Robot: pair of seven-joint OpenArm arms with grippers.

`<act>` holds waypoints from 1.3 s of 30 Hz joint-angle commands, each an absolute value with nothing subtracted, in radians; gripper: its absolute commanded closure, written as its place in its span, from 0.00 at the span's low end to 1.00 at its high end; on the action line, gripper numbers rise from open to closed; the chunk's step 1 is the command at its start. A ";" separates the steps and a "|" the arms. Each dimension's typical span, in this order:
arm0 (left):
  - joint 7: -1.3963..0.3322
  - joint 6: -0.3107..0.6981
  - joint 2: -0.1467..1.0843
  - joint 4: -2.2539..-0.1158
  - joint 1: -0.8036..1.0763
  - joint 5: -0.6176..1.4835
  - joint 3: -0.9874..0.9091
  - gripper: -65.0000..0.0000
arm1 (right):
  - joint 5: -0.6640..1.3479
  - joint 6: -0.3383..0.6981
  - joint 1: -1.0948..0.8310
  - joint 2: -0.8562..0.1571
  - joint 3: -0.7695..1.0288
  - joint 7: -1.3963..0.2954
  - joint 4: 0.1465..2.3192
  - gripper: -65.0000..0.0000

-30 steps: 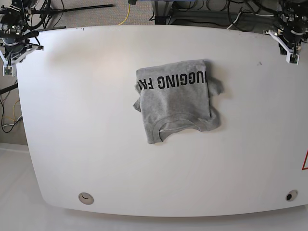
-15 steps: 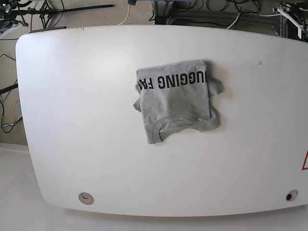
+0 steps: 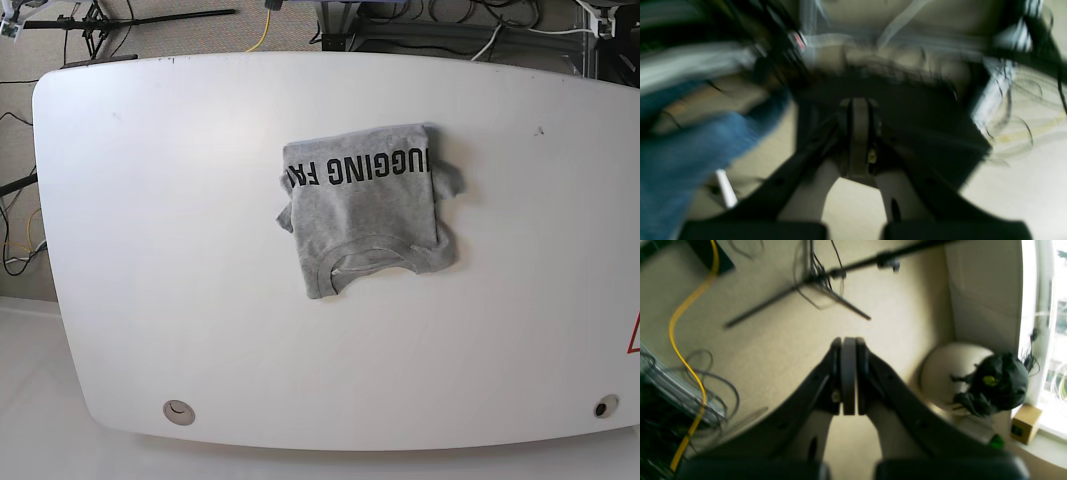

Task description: Fold the T-shirt properly

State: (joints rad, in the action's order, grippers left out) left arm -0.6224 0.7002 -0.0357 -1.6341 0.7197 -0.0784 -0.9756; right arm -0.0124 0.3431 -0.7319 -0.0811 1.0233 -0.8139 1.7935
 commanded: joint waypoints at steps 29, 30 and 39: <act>-0.107 0.698 0.081 -0.588 0.392 -0.630 -0.820 1.00 | -0.845 0.510 -0.295 -0.005 1.279 -0.027 0.591 1.00; -0.091 0.698 0.088 -0.553 0.375 -0.641 -0.819 1.00 | -0.866 0.489 -0.289 -0.005 1.283 0.004 0.567 1.00; 0.041 0.615 0.119 -0.341 0.266 -0.734 -0.817 1.00 | -0.995 0.318 -0.245 -0.041 1.282 0.174 0.320 1.00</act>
